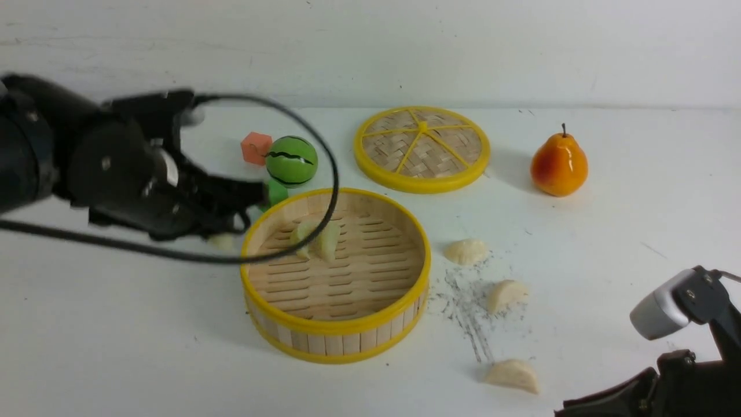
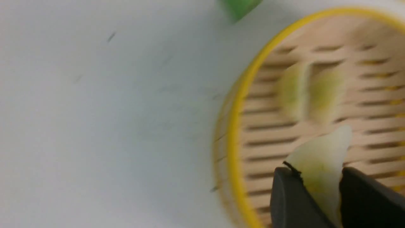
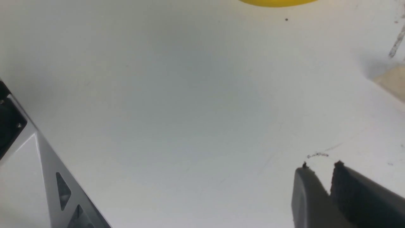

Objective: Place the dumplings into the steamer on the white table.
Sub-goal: 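Place the dumpling into the bamboo steamer basket with the left gripper, then reach for and grasp a dumpling lying on the table beside the steamer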

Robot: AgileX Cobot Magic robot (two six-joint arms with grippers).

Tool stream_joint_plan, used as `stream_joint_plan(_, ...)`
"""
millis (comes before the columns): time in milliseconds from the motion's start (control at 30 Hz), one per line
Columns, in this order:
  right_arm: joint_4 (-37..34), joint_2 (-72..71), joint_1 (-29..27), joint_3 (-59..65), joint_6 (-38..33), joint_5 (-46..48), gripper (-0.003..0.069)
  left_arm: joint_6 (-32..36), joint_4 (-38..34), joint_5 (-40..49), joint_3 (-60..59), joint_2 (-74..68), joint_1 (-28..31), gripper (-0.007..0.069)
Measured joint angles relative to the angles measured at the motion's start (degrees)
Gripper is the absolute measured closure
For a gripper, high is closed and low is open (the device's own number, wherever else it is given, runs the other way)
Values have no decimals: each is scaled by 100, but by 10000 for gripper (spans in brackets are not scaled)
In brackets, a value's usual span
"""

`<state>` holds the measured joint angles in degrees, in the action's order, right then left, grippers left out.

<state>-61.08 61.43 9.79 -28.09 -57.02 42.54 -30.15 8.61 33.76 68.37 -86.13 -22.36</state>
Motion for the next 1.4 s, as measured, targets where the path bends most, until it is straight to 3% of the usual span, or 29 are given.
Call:
stream_joint_plan(167,0,0,0,0,0,-21,538,1264,-1129,187,1145,-703,-256,449)
stream_joint_plan(267,0,0,0,0,0,-28,534,1613,-1448,410,1743,-1482,-365,449)
stream_joint_plan(567,0,0,0,0,0,-44,526,1657,-1498,849,3001,-3346,-371,449)
stream_joint_plan(767,0,0,0,0,0,-44,524,1659,-1529,884,3218,-3787,-371,442)
stream_joint_plan(1000,0,0,0,0,0,-44,520,1659,-1755,1158,3513,-3799,-416,286)
stream_joint_plan(1100,0,0,0,0,0,-9,519,1659,-1924,1497,3814,-3769,-427,263)
stream_joint_plan(1233,44,0,0,0,0,110,512,1659,-1900,2159,4172,-3444,-427,281)
stream_joint_plan(1400,163,0,0,0,33,134,490,1708,-1372,2903,4288,-2736,-427,390)
